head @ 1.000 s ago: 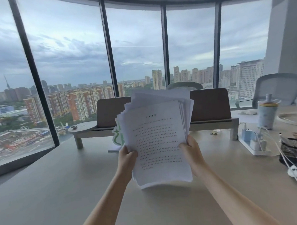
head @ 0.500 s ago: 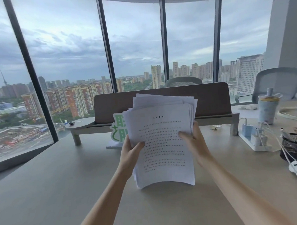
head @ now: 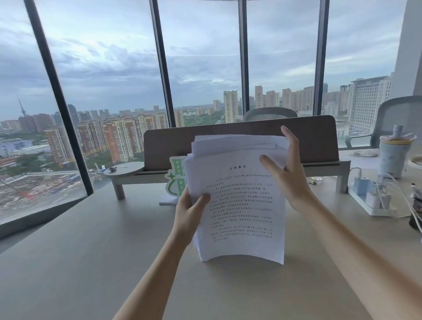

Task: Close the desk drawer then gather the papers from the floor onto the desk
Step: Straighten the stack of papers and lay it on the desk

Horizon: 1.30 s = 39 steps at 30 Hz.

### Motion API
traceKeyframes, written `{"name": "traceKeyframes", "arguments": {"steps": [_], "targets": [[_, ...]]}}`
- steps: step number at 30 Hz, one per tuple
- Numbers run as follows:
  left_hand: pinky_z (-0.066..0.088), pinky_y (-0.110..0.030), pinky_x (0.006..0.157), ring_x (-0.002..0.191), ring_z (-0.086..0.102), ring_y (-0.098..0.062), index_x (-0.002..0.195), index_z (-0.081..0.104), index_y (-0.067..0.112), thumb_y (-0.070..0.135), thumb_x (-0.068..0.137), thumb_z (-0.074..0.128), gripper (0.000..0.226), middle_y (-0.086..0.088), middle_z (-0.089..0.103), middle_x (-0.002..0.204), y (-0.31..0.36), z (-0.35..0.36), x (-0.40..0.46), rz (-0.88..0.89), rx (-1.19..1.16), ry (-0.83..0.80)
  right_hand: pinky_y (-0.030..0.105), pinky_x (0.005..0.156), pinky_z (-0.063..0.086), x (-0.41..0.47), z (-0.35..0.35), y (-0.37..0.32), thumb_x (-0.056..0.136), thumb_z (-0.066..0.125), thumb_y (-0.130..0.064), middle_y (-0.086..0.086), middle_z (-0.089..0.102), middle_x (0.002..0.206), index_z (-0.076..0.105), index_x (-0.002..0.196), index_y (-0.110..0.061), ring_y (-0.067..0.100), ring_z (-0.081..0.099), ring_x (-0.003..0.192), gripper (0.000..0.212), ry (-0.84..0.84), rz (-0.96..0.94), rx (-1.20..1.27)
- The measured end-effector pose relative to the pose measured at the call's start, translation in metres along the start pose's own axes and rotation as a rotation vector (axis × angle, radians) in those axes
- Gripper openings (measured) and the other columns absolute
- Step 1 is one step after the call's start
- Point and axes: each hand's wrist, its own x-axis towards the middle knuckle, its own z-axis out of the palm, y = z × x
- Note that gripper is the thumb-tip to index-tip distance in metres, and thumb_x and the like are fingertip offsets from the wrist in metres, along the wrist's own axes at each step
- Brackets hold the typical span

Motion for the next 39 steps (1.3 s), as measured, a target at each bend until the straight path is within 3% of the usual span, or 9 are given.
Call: {"name": "traceKeyframes", "arguments": {"steps": [2,7,13,17,20,26,30,35,39], "targets": [[0.057,-0.047,0.086,0.098,0.068,-0.027,0.110,0.065,0.021,0.021,0.075,0.062,0.035,-0.005,0.073,0.102,0.000,-0.001,-0.001,0.013,0.004,-0.008,0.024,0.106,0.021,0.002,-0.002,-0.004,0.091,0.068,-0.027,-0.059,0.022,0.131,0.019,0.150,-0.043,-0.034,0.023,0.119,0.078,-0.006,-0.069,-0.050],[0.055,-0.046,0.088,0.095,0.067,-0.022,0.111,0.065,0.018,0.019,0.076,0.061,0.035,-0.004,0.072,0.101,-0.001,-0.003,-0.002,0.016,-0.035,0.004,0.033,0.103,0.034,0.005,0.003,-0.007,0.087,0.070,-0.023,-0.009,0.057,0.129,0.041,0.139,-0.046,0.003,0.050,0.121,0.063,-0.015,-0.188,-0.242],[0.055,-0.043,0.087,0.100,0.067,-0.026,0.116,0.062,0.019,0.019,0.078,0.060,0.038,-0.008,0.072,0.109,-0.005,-0.003,0.000,0.008,-0.037,-0.003,0.030,0.105,0.039,0.010,0.006,0.001,0.087,0.069,-0.020,-0.006,0.063,0.116,0.067,0.109,-0.036,0.003,0.055,0.111,0.027,0.003,-0.223,-0.299],[0.054,-0.046,0.090,0.106,0.065,-0.030,0.119,0.061,0.018,0.021,0.078,0.061,0.042,-0.010,0.070,0.113,-0.011,-0.002,0.002,-0.005,-0.033,-0.032,0.028,0.107,0.037,0.009,0.008,0.002,0.088,0.067,-0.018,-0.013,0.060,0.124,0.060,0.117,-0.035,0.003,0.052,0.120,0.034,0.058,-0.140,-0.191],[0.055,-0.038,0.086,0.101,0.067,-0.024,0.119,0.061,0.015,0.020,0.078,0.060,0.042,-0.009,0.071,0.112,-0.015,0.000,0.002,-0.026,-0.056,-0.046,0.010,0.097,0.031,0.001,0.012,0.011,0.090,0.068,-0.017,-0.030,0.049,0.124,0.038,0.136,-0.029,-0.023,0.044,0.114,0.056,0.108,-0.021,-0.004],[0.059,-0.038,0.083,0.098,0.072,-0.026,0.105,0.072,0.016,0.014,0.084,0.068,0.021,-0.006,0.077,0.103,-0.039,0.003,-0.002,-0.134,-0.100,-0.054,0.051,0.088,0.058,-0.040,0.015,0.075,0.075,0.075,-0.054,-0.003,0.074,0.108,0.059,0.113,-0.024,0.019,0.073,0.100,0.051,0.058,0.320,0.132],[0.060,-0.030,0.065,0.085,0.074,-0.026,0.094,0.076,0.007,0.019,0.079,0.078,0.019,-0.007,0.079,0.089,-0.039,0.018,-0.005,-0.141,-0.115,0.039,0.048,0.079,0.062,-0.048,0.027,0.085,0.073,0.078,-0.056,-0.001,0.078,0.098,0.070,0.108,-0.023,0.020,0.076,0.090,0.049,0.081,0.367,0.164],[0.062,-0.036,0.071,0.088,0.074,-0.025,0.106,0.069,0.007,0.015,0.075,0.081,0.034,-0.010,0.077,0.098,-0.031,0.017,0.005,-0.033,-0.149,0.076,0.042,0.079,0.061,-0.031,0.026,0.075,0.076,0.078,-0.047,-0.005,0.077,0.099,0.067,0.105,-0.028,0.014,0.075,0.091,0.036,0.076,0.291,0.148],[0.061,-0.036,0.078,0.096,0.072,-0.022,0.113,0.065,0.016,0.022,0.071,0.085,0.046,-0.005,0.075,0.106,-0.053,0.009,-0.001,-0.120,-0.120,0.012,0.048,0.085,0.060,-0.038,0.021,0.092,0.071,0.080,-0.056,-0.007,0.076,0.107,0.062,0.113,-0.032,0.016,0.074,0.097,0.051,0.025,0.357,0.144]]}}
